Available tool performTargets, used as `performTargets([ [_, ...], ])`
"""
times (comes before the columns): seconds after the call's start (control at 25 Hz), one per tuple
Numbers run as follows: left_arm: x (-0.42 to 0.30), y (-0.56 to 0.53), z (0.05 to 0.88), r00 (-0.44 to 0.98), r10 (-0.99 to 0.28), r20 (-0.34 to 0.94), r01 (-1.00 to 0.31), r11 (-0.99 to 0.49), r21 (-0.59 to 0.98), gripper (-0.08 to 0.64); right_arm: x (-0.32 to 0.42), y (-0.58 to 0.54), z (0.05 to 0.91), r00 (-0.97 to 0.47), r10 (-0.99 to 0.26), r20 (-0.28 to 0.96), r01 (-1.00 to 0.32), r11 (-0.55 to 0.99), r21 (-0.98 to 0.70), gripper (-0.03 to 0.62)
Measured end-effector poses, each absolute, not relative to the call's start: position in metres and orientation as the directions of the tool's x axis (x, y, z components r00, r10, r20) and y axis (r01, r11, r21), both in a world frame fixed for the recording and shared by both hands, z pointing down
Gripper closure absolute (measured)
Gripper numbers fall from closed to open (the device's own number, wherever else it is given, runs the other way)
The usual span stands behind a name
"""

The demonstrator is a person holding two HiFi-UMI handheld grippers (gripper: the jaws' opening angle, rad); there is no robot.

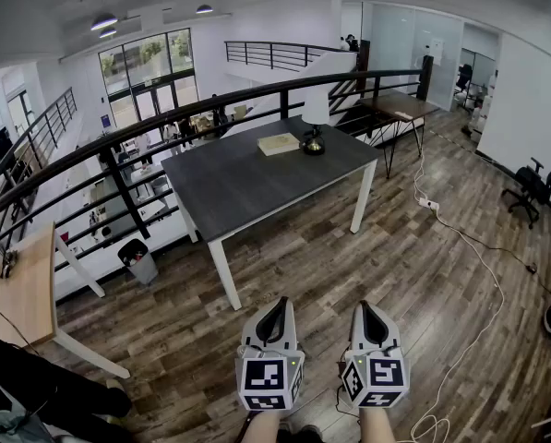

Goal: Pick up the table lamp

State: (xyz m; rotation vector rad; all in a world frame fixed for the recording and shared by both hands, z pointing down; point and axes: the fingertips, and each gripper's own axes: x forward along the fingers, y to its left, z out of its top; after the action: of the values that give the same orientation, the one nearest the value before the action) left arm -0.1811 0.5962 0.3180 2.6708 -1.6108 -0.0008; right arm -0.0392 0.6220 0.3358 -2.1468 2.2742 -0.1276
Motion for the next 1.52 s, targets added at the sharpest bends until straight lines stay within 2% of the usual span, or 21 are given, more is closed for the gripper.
performTargets([
  [1.04, -0.175, 0.572, 0.316, 0.461, -0.887, 0.023, -0.887, -0.461, 0.013, 0.546, -0.02, 0.6, 0.328, -0.059, -0.997, 0.043, -0.996, 0.056, -0.066, 0.601],
  [1.52, -0.162, 0.558, 0.317, 0.42, -0.907, 0.025, -0.907, -0.421, 0.001, 0.546, 0.003, 0.578, 0.334, -0.119, -0.992, 0.05, -0.99, 0.114, -0.088, 0.601],
])
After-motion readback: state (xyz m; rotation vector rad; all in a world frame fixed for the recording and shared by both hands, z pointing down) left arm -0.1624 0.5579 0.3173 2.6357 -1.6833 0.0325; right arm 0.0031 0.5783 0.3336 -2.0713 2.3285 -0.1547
